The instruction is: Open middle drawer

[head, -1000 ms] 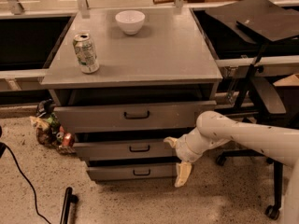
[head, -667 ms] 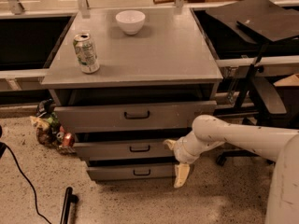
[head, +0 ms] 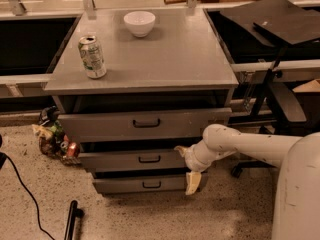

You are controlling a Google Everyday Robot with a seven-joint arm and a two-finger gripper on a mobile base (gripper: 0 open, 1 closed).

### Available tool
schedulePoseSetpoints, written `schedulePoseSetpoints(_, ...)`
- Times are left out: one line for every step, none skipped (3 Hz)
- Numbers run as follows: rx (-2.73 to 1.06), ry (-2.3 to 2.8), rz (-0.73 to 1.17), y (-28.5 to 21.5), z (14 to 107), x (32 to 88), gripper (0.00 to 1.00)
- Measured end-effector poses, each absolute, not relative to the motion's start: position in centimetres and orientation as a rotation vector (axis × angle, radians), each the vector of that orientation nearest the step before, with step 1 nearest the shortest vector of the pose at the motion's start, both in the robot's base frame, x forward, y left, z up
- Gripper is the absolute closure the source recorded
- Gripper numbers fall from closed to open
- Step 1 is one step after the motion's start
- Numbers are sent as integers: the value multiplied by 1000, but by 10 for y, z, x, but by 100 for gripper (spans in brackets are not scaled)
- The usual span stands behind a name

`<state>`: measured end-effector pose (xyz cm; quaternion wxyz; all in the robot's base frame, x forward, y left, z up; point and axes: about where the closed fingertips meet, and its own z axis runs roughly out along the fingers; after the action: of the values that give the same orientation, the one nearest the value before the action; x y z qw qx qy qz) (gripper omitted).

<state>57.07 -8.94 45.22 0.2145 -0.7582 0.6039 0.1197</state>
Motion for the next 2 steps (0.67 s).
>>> schedulePoseSetpoints(-2095,1649,279,-89,450,587,0)
schedulePoseSetpoints(-2091,1652,250,-89,442,604,0)
